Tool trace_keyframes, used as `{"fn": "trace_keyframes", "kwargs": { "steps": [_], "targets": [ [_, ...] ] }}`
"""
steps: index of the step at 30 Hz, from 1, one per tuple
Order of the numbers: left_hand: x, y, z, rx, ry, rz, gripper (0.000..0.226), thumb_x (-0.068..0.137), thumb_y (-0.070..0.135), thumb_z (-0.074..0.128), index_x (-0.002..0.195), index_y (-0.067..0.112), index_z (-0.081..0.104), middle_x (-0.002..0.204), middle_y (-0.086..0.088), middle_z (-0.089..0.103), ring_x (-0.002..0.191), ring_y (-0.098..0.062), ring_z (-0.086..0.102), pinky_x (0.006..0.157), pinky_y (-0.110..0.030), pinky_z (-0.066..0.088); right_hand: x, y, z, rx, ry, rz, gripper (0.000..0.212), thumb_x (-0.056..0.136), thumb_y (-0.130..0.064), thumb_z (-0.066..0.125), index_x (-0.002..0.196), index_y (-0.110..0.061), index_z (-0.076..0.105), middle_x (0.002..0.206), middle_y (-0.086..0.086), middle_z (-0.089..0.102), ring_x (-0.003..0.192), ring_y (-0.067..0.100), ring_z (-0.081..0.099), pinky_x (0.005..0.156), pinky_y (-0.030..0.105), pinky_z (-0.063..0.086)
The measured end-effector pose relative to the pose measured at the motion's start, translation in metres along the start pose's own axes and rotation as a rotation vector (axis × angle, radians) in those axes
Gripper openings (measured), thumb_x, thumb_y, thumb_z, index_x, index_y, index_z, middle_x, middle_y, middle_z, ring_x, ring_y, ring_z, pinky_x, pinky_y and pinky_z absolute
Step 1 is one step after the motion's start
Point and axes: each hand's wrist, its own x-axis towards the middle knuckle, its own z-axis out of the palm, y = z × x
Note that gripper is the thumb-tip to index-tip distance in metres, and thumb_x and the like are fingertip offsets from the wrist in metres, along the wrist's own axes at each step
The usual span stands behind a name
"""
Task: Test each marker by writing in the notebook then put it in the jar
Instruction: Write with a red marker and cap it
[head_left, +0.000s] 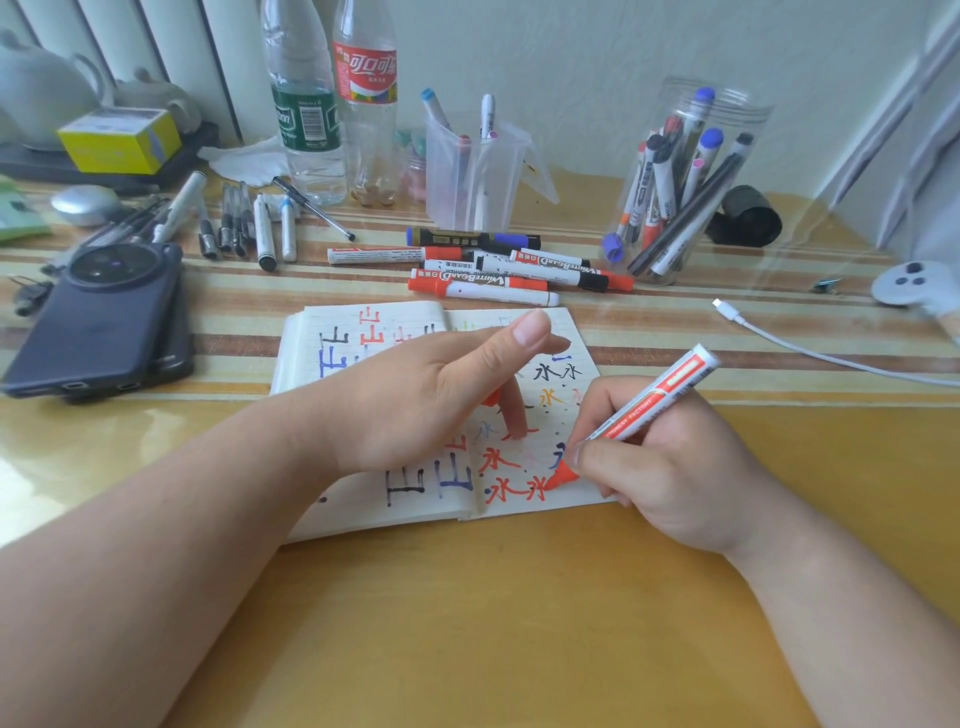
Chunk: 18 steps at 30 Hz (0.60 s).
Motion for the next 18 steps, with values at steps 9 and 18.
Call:
{"fn": "trace_keyframes", "kwargs": {
  "steps": [9, 18],
  "targets": [
    [0.000, -0.004, 0.000, -0.063, -0.046, 0.025, 0.062, 0.093, 0.072, 0.017, 0.135, 0.046, 0.054, 0.099, 0.026, 0.070, 0.085, 0.012, 0.054, 0.078, -0.022, 0.038, 0.004, 0.006, -0.008, 0.177, 0.139, 0.014, 0.009, 0.063, -0.009, 0.058, 0.060, -0.002, 0.053, 0.046, 0.005, 0.043, 0.046, 0.016, 0.037, 0.043, 0.022, 0.029],
    [0.005, -0.008, 0.003, 0.004, -0.101, 0.068, 0.057, 0.090, 0.021, 0.048, 0.139, 0.048, 0.043, 0.097, 0.017, 0.072, 0.072, -0.005, 0.058, 0.068, -0.014, 0.043, 0.003, 0.006, -0.016, 0.119, 0.048, 0.075, 0.007, 0.063, -0.012, 0.060, 0.064, -0.005, 0.059, 0.051, 0.010, 0.047, 0.049, 0.021, 0.039, 0.043, 0.026, 0.030]
  ]
}}
